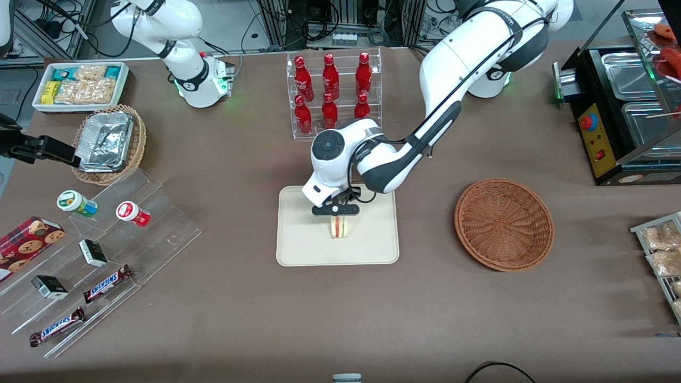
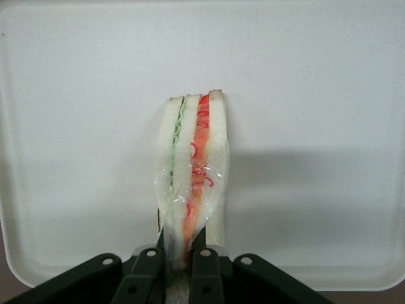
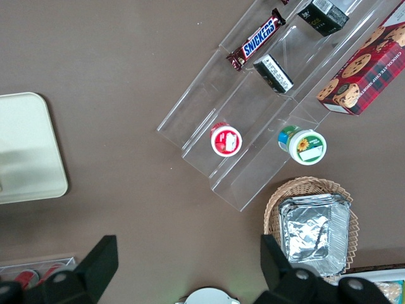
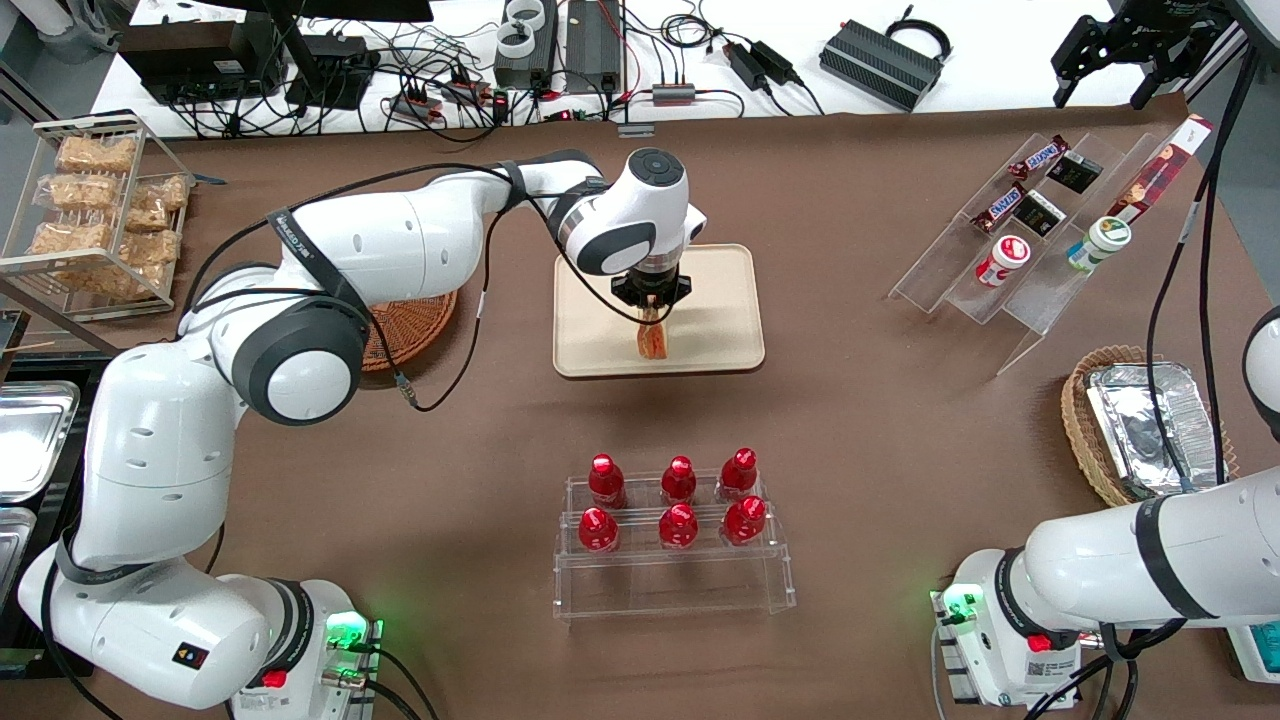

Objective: Place sandwich from basket to tray
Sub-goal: 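Lower the sandwich onto the tray and open the left gripper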

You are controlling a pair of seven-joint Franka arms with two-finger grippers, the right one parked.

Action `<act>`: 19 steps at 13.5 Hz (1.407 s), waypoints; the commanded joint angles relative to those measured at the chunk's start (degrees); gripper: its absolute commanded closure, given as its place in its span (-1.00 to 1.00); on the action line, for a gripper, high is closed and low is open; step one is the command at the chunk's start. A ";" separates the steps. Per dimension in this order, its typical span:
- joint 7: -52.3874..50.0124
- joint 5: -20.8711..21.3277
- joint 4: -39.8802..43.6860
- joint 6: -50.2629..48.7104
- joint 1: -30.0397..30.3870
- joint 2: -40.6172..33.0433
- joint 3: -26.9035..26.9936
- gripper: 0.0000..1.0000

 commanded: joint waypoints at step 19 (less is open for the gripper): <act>0.77 -4.73 2.02 -20.45 13.15 -17.08 0.69 -0.99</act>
